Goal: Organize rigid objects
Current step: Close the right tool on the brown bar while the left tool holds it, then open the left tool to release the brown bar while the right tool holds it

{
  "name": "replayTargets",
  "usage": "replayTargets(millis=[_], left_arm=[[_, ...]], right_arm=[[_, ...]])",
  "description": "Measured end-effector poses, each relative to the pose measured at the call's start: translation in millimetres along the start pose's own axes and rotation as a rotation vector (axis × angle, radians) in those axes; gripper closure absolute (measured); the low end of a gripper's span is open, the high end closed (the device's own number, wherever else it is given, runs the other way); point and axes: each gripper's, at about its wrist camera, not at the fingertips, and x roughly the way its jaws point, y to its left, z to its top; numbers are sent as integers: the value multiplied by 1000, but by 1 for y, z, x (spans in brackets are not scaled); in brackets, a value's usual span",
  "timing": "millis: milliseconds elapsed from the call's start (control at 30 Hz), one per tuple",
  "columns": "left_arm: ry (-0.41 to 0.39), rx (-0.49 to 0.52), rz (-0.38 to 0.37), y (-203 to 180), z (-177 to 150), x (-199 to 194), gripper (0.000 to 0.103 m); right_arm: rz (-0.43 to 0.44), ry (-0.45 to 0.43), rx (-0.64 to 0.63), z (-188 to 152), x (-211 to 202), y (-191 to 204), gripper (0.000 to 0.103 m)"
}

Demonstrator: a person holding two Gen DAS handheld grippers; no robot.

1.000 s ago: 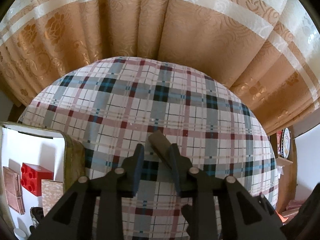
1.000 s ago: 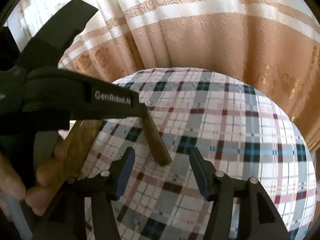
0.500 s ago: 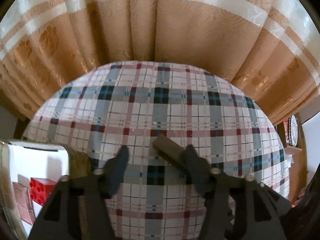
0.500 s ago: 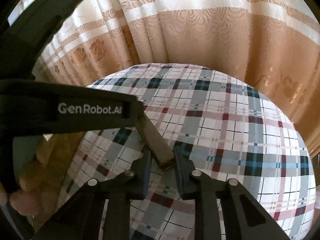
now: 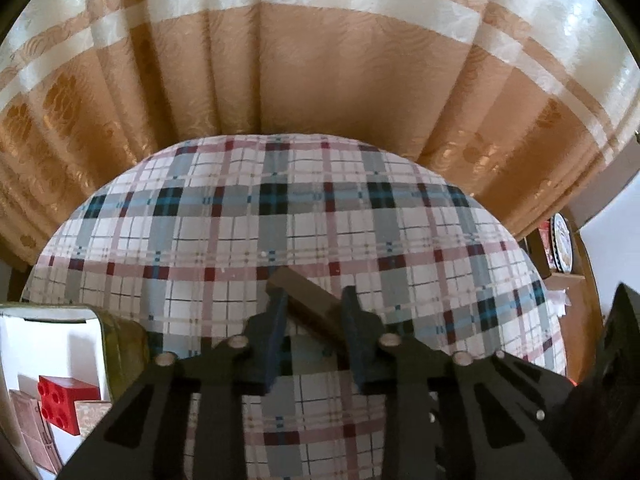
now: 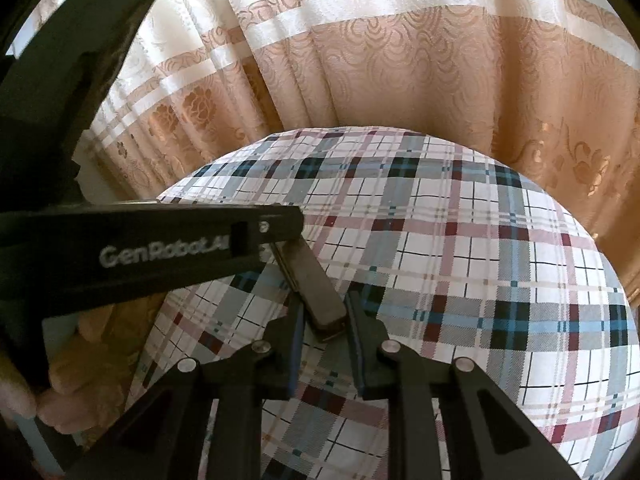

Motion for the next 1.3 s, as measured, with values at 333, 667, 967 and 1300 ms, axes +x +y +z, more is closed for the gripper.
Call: replayTargets(millis=[333, 667, 967, 1300], left_arm=[[-19, 95, 12, -13, -7, -7, 99], [35, 84, 0, -10, -18, 8, 101], [-29, 131, 74, -2, -15, -15, 101], [-46, 303, 22, -10, -11, -24, 100]], right_arm=[[-38, -14, -12, 1, -1, 4, 81], [-54, -33, -16, 2, -6, 2, 83], [-56, -29, -10, 2, -7, -2, 84], [125, 39, -156, -7, -31, -22, 86]])
